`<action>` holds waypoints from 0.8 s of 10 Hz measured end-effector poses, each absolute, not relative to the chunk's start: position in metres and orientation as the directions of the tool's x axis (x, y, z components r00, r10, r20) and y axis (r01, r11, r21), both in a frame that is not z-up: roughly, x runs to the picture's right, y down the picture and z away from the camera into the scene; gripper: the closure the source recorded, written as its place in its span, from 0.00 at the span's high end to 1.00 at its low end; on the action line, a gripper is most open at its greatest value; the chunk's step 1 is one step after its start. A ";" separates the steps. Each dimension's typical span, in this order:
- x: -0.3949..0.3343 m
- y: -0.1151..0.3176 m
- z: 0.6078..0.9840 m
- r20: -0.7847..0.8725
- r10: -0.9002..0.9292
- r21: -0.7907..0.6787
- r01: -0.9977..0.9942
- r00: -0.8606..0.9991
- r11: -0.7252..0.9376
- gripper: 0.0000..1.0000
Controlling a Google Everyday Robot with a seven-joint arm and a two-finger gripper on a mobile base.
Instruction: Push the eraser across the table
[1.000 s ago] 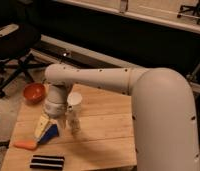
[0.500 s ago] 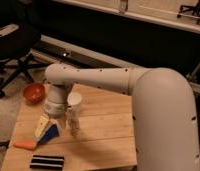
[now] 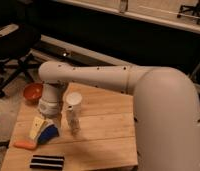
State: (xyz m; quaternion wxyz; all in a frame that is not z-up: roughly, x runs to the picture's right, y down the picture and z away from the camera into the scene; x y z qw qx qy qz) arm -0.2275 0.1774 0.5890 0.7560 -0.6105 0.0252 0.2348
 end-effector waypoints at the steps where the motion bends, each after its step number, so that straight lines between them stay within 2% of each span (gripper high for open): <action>1: -0.234 0.179 0.578 -0.276 0.323 -0.924 -0.343 0.905 0.171 0.80; 5: -0.250 0.196 0.552 -0.131 0.311 -0.923 -0.230 0.941 0.309 0.80; 8: -0.259 0.221 0.525 -0.062 0.270 -0.927 -0.156 0.961 0.342 0.80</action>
